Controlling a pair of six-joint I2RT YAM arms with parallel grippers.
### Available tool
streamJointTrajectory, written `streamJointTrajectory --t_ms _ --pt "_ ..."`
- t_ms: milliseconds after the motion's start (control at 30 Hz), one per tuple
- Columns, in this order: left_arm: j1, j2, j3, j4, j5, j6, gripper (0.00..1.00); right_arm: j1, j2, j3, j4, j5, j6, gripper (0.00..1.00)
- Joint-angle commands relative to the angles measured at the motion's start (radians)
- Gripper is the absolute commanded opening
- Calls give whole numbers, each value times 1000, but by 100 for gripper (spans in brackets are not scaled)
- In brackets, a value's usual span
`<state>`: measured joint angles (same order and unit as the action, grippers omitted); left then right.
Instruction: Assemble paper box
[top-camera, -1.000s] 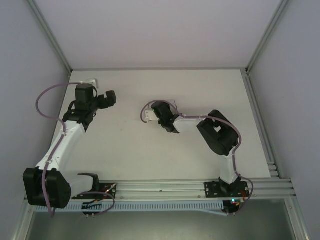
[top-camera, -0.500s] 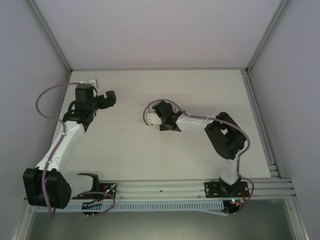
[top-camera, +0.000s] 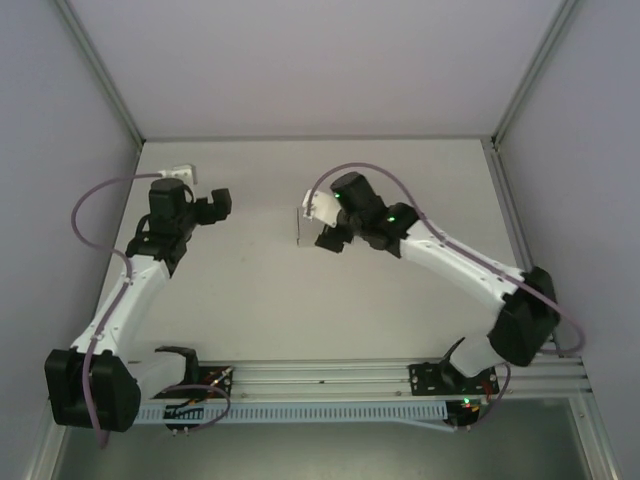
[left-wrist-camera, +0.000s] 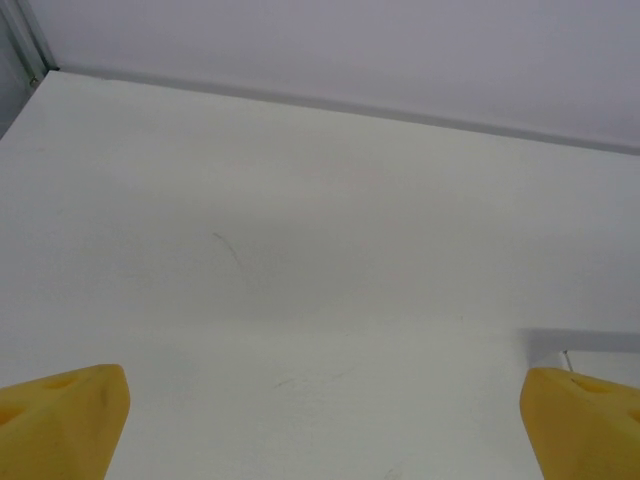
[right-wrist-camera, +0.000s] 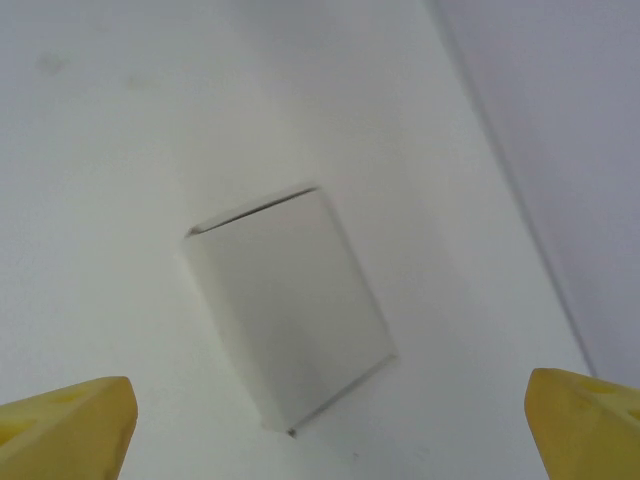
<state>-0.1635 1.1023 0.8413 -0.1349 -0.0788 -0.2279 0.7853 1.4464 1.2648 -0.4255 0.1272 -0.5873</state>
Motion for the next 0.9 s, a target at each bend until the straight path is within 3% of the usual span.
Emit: streamJointTrajectory --t_ms 0,133,267,433,567,733,800,867 --pt "9 -46 -125 223 -38 104 100 -102 -94 -102 108 120 245 100" --pt "20 -49 -354 590 -132 202 100 -352 -226 -354 378 126 501 100" --pt "51 -7 -492 800 -113 241 100 -525 -281 -671 758 145 547 100" --pt "123 90 -607 1028 -22 208 100 -613 -185 -866 1066 77 503 100" --pt "159 191 -648 1187 24 208 100 -633 -50 -925 1267 72 514 100" --pt "202 216 -646 1224 82 198 100 -645 30 -910 1338 123 529 100" --pt "203 271 -674 1353 79 212 100 -664 26 -907 1319 127 553 100" --pt "202 423 -721 1568 77 215 100 -696 45 -935 1390 114 587 100"
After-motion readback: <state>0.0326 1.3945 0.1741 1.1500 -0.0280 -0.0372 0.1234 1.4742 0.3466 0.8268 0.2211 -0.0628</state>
